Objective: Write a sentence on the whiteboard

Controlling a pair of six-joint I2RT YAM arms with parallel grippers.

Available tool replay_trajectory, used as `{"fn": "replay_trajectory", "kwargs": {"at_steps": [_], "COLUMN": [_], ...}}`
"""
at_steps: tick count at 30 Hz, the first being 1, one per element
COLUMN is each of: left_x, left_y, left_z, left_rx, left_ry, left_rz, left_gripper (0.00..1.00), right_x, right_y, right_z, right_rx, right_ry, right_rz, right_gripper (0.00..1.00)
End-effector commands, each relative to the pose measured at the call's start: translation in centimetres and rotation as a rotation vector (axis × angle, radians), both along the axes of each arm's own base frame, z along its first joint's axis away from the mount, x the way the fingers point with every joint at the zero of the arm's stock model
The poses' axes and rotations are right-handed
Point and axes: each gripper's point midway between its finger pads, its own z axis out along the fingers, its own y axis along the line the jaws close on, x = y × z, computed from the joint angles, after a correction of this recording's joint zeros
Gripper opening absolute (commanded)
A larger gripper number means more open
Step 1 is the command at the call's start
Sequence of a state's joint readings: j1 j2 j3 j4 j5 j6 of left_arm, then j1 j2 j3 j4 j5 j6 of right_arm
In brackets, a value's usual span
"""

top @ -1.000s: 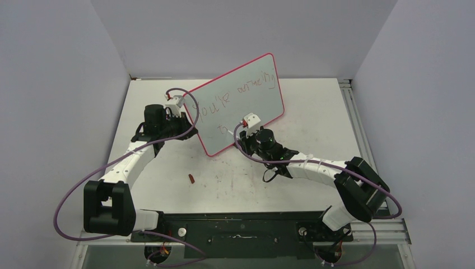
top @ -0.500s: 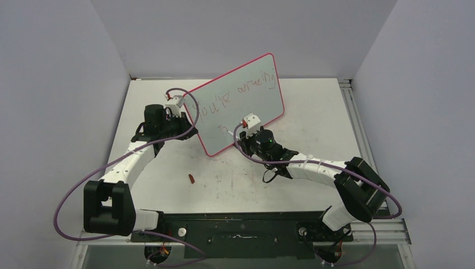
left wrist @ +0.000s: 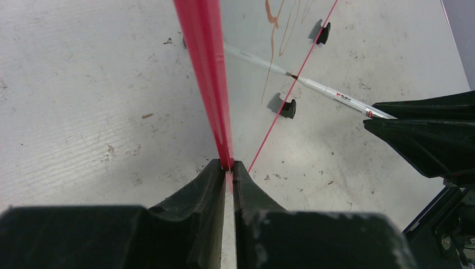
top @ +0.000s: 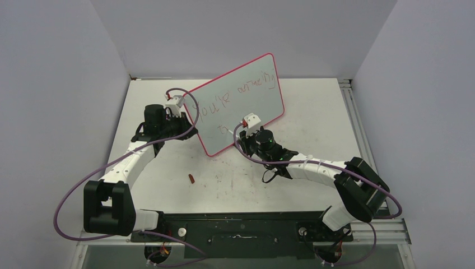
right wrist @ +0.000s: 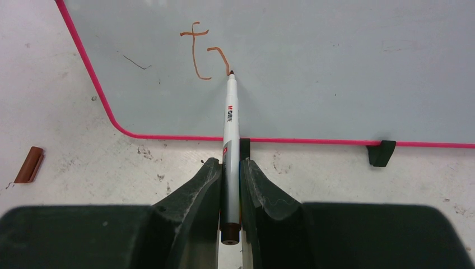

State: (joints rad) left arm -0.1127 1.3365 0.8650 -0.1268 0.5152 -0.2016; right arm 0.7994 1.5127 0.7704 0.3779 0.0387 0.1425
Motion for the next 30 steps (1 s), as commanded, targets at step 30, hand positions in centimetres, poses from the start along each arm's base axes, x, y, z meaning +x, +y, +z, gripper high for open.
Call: {"fn": "replay_trajectory", "kwargs": {"at_steps": [30], "left_x": [0.5], "left_y": [-1.0], "left_z": [2.7], "left_rx": [-0.022], "left_ry": [-0.068], "left_rz": [-0.037], "left_gripper": [0.07], "right_x": [2.7], "right_y": [-0.3], "right_z": [4.9], "right_rx": [0.133], "right_ry": [-0.102], "right_rz": [-0.109], "right_gripper": [0.05]}}
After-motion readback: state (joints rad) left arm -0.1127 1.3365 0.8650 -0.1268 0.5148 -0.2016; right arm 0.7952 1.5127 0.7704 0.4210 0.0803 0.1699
